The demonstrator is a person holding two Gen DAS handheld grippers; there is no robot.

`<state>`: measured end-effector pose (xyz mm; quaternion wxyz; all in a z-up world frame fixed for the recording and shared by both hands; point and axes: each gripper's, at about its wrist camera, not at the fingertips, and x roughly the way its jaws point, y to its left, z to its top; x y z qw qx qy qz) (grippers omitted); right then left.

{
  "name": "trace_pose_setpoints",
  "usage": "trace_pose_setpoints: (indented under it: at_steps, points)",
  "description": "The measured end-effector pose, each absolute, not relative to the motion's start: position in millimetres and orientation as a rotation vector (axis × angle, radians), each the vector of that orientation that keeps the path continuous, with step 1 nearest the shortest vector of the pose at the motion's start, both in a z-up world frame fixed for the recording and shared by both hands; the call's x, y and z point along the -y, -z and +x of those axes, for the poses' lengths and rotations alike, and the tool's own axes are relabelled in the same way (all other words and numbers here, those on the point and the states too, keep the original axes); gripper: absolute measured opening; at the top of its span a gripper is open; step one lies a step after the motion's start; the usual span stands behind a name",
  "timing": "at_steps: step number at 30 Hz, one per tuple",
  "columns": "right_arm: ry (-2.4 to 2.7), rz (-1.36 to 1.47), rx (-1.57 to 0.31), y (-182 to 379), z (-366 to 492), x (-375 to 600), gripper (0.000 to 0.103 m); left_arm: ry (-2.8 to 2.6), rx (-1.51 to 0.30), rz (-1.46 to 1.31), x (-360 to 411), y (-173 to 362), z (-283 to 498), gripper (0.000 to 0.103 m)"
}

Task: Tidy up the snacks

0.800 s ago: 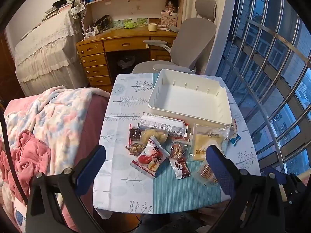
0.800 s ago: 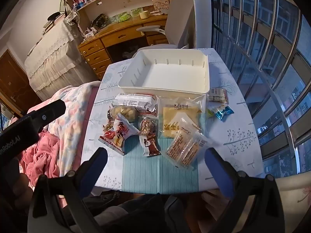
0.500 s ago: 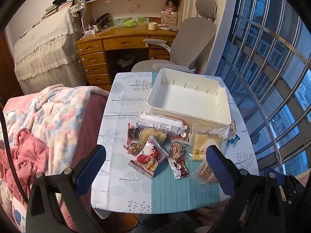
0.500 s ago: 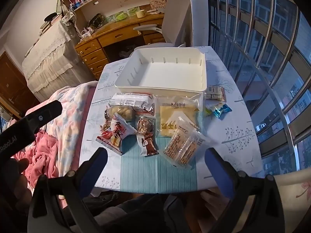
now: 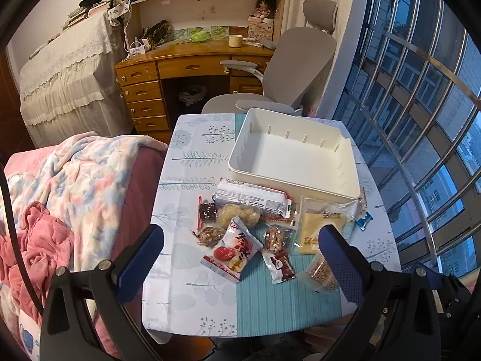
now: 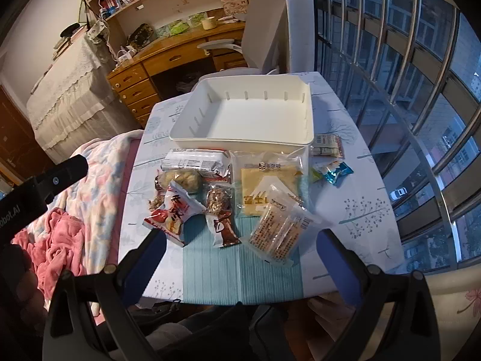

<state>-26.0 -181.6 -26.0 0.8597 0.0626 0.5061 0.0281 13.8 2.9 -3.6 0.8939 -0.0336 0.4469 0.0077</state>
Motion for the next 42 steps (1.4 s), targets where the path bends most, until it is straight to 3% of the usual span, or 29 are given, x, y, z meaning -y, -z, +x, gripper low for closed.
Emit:
trace_pose_setpoints:
  at_steps: [30,42]
  points:
    - [0.198,0.307,-1.167,65.1,-36.6,165.9,0.1,0.131,-1.004,0.018,-42.5,42.3,47.2,0.102]
    - [0.221,0.53,-1.305,113.3,-25.4,200.8,0.093,0.138,-1.266,-0.156,-53.2,111.1,72.9,0.101]
